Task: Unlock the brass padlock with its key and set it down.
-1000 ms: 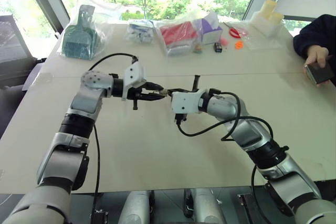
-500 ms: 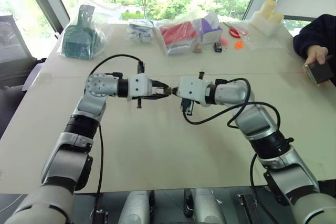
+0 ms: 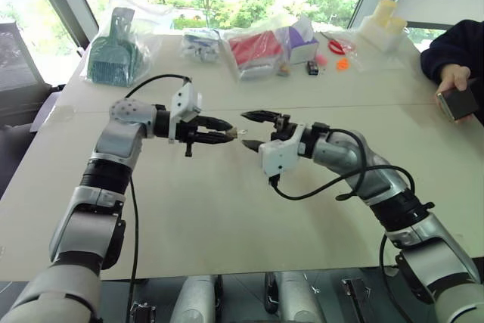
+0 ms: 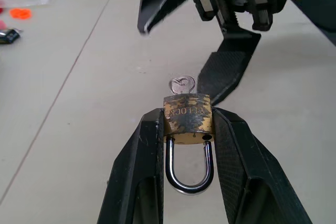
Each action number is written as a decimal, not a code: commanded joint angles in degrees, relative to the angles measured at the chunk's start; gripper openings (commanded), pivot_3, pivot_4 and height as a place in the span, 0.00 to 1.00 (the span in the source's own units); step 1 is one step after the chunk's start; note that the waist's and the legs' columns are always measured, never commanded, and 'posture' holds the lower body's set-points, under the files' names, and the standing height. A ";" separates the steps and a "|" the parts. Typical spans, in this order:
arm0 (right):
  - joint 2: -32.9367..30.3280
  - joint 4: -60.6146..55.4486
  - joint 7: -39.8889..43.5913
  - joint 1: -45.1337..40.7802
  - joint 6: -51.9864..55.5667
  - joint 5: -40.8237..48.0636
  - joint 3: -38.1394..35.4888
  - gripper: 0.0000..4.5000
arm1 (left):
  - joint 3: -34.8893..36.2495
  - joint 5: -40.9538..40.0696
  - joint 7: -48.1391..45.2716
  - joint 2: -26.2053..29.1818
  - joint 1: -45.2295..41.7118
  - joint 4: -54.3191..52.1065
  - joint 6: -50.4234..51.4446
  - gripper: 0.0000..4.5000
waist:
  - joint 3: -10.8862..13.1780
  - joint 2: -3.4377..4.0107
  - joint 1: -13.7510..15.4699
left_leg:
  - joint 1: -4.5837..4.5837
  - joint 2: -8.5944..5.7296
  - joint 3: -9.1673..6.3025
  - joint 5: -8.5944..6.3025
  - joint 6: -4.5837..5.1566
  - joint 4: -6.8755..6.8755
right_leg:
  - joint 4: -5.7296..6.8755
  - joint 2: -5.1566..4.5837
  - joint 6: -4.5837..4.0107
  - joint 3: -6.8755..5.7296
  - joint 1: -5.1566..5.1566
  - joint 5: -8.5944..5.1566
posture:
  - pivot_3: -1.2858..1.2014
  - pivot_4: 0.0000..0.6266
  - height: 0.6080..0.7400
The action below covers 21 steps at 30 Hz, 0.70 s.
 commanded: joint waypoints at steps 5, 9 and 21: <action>0.22 4.12 -0.99 -4.51 -7.62 0.11 -1.34 0.91 | 2.10 -3.45 -2.69 0.29 -3.43 -2.92 4.16 0.16 | 0.00 0.00 -0.06 | 0.00 0.00 0.00 0.00 0.00 0.00 | 0.00 0.00 0.00 0.00 0.00 0.00 | 0.52 0.24 1.00; 0.62 6.36 -1.62 -5.76 -9.58 -0.58 -1.19 0.91 | 2.21 -3.97 -3.06 0.44 -3.35 -3.89 5.66 0.16 | 0.00 0.00 -0.07 | 0.01 0.00 -0.01 0.00 0.00 0.00 | 0.00 0.00 -0.01 0.01 0.00 0.00 | 0.52 0.24 1.00; 1.71 8.74 -3.83 -7.54 -14.22 -2.76 -1.08 0.04 | 2.12 -4.85 -3.30 1.17 -2.75 -5.17 8.43 0.16 | 0.01 0.01 -0.05 | 0.01 0.00 0.00 0.00 -0.01 0.00 | 0.01 0.00 -0.01 0.01 0.00 0.00 | 0.52 0.24 1.00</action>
